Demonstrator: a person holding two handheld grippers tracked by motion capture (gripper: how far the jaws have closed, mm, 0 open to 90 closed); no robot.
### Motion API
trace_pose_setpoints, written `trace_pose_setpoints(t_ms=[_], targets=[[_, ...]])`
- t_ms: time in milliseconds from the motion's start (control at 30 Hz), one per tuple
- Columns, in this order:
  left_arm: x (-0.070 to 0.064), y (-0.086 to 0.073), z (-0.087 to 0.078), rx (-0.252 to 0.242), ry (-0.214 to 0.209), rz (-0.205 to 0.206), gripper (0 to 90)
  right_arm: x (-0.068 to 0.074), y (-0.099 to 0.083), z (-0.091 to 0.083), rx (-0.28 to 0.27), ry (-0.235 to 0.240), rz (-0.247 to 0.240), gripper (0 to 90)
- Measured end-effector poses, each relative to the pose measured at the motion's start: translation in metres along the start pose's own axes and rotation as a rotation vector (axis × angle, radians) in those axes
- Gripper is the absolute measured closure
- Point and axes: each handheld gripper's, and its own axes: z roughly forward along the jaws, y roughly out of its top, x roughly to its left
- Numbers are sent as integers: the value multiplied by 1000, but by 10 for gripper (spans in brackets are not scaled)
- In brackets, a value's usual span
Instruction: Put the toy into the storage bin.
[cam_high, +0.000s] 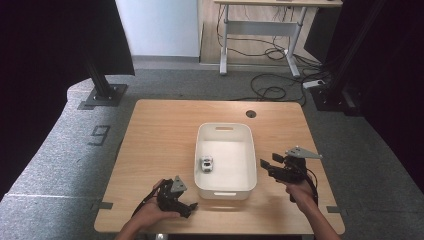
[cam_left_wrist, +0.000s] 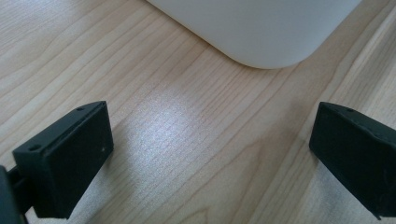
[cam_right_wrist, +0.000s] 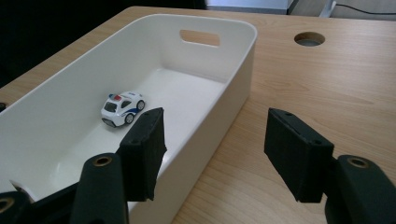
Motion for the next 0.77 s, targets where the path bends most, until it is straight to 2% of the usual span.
trace_pose_setpoints(t_ms=[133,467,767], targets=[[0,0,0,0,1,0,0,-8,-8,-6,-1,-9,10,381],[0,0,0,0,1,0,0,-32,-30,-12,35,-75,25,381],[0,0,0,0,1,0,0,-32,-31,-10,39,-85,13,376]])
